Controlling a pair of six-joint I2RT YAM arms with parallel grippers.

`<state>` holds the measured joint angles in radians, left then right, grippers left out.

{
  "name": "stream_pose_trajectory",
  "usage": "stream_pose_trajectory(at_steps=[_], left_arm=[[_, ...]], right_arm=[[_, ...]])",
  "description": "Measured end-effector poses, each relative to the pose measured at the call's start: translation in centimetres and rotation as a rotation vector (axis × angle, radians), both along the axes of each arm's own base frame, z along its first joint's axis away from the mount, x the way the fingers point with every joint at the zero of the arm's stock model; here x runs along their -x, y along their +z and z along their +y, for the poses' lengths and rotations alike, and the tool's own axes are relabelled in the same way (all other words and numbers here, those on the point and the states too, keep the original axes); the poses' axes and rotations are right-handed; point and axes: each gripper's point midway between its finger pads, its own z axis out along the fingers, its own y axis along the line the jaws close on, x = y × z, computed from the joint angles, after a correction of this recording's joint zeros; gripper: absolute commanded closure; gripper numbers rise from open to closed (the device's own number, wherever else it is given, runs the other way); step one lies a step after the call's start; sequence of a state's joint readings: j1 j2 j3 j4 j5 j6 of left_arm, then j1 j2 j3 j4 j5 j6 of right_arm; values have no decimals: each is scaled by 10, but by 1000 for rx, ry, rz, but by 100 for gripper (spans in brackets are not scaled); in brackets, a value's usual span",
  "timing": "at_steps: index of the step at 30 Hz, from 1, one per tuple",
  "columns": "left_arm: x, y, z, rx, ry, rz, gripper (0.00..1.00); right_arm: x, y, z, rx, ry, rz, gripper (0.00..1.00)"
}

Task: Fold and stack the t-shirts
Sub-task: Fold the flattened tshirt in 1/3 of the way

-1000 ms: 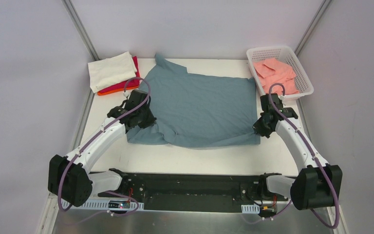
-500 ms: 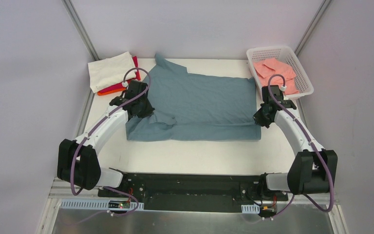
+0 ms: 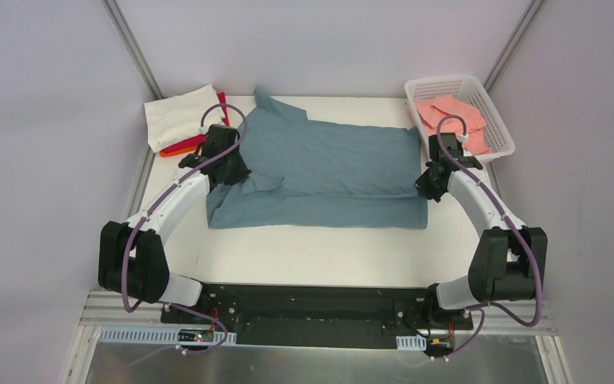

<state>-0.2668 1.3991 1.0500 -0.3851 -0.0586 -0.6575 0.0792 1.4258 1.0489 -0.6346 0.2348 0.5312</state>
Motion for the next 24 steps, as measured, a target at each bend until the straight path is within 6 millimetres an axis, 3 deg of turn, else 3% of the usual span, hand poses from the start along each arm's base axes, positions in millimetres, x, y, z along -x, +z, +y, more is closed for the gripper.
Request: stream_pose_trajectory(at_steps=[11, 15, 17, 20, 21, 24], left_arm=[[-26, -19, 10, -12, 18, 21, 100], [-43, -34, 15, -6, 35, 57, 100], [-49, -44, 18, -6, 48, 82, 62], [-59, -54, 27, -6, 77, 115, 11], [-62, -54, 32, -12, 89, 118, 2], [-74, -37, 42, -13, 121, 97, 1]], right_arm=[[-19, -19, -4, 6, -7, 30, 100], [-26, -25, -5, 6, -11, 28, 97], [-30, -29, -6, 8, -11, 31, 88], [-36, -33, -7, 15, -15, 39, 42], [-39, -32, -8, 19, -16, 37, 34], [-42, -27, -10, 22, -18, 17, 12]])
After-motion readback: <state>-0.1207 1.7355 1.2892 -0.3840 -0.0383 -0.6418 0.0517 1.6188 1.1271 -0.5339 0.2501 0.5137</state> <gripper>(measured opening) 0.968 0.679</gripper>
